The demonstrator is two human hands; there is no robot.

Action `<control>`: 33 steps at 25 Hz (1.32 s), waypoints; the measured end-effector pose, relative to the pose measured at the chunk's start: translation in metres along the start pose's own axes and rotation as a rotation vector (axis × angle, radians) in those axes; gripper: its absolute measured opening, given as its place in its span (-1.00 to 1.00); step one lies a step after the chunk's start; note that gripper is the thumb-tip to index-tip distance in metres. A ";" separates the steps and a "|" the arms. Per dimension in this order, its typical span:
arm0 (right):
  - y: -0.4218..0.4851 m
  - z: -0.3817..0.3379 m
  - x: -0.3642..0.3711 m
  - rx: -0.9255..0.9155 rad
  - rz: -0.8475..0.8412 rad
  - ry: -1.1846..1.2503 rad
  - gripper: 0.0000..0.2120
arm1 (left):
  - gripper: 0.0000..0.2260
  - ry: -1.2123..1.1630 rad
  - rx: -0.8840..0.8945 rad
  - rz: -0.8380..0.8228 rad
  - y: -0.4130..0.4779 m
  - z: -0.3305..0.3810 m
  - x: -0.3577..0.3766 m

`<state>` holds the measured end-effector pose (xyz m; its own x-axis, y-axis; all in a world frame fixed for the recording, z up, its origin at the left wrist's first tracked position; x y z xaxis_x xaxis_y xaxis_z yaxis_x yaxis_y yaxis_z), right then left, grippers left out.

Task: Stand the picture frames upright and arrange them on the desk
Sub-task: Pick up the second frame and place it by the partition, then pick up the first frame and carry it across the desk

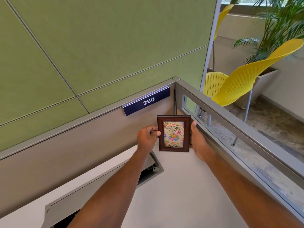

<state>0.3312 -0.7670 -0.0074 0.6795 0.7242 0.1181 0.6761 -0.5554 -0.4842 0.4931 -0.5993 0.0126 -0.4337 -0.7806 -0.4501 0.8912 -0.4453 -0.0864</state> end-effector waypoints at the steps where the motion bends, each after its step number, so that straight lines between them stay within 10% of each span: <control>1: -0.002 0.000 -0.001 -0.012 -0.003 -0.008 -0.25 | -0.84 0.016 0.003 0.004 -0.002 0.002 -0.001; 7: -0.024 0.000 -0.012 -0.031 0.013 -0.093 -0.17 | -0.80 0.058 -0.017 0.080 -0.014 0.015 -0.024; 18: -0.160 0.012 -0.002 -0.132 0.121 -0.120 -0.75 | -0.74 -0.118 -0.055 0.193 -0.080 0.058 -0.126; 33: -0.309 0.058 0.100 -0.132 -0.228 -0.379 -0.42 | -0.83 -0.253 -0.117 0.417 -0.289 0.055 -0.267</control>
<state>0.1740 -0.4993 0.1036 0.3741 0.9185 -0.1283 0.8431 -0.3945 -0.3654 0.3443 -0.2862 0.2063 -0.0428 -0.9700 -0.2391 0.9982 -0.0315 -0.0510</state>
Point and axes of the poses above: each hand's wrist, its own y-axis towards the middle knuckle, its own x-axis out of the palm, z = x × y, the point moved 6 cm from there along y, towards the middle knuckle, and after that the axes turned 1 degree about x, right-handed, at the moved point
